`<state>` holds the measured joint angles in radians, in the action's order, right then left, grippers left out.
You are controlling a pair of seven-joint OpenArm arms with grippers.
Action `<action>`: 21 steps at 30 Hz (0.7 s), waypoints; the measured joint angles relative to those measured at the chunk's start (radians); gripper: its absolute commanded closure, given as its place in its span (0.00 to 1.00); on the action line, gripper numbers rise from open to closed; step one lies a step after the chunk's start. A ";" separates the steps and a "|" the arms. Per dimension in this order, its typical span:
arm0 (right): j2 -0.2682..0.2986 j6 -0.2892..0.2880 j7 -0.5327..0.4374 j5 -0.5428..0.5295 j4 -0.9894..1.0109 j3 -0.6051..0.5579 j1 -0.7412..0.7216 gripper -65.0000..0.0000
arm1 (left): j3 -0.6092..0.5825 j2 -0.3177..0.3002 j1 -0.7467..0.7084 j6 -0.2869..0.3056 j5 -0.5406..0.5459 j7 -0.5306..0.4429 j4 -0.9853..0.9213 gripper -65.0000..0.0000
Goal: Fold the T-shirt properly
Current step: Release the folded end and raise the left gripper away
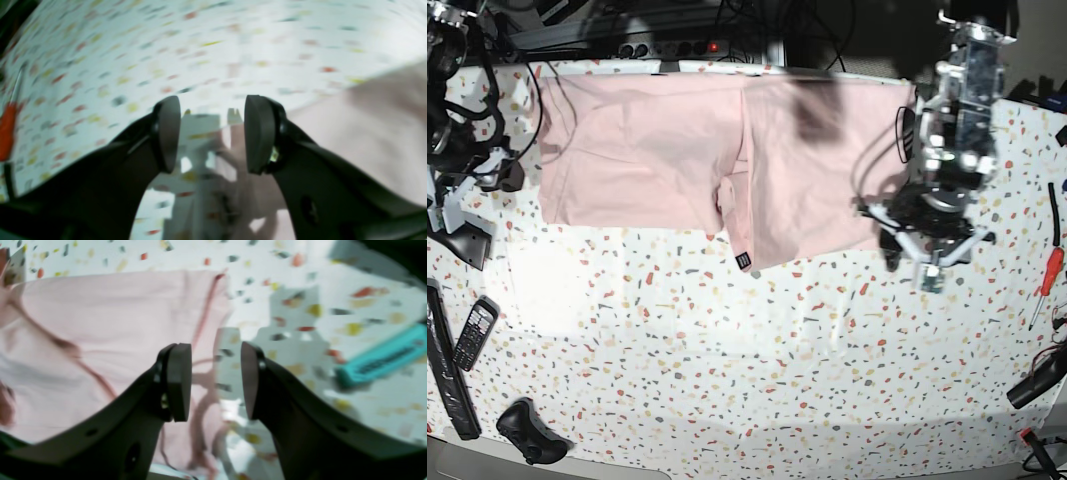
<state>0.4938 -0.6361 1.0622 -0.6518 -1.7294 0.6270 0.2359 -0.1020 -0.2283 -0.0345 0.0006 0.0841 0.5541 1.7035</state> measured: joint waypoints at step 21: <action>0.029 -0.053 0.076 -0.177 0.338 -0.064 -0.077 0.63 | 0.542 -0.046 -0.151 0.371 0.319 0.022 -0.114 0.61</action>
<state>0.5228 -0.6895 1.1381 -0.8288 -1.3914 0.5625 0.1585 0.4397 -0.2741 -0.1856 0.3714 0.4034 0.5758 1.5898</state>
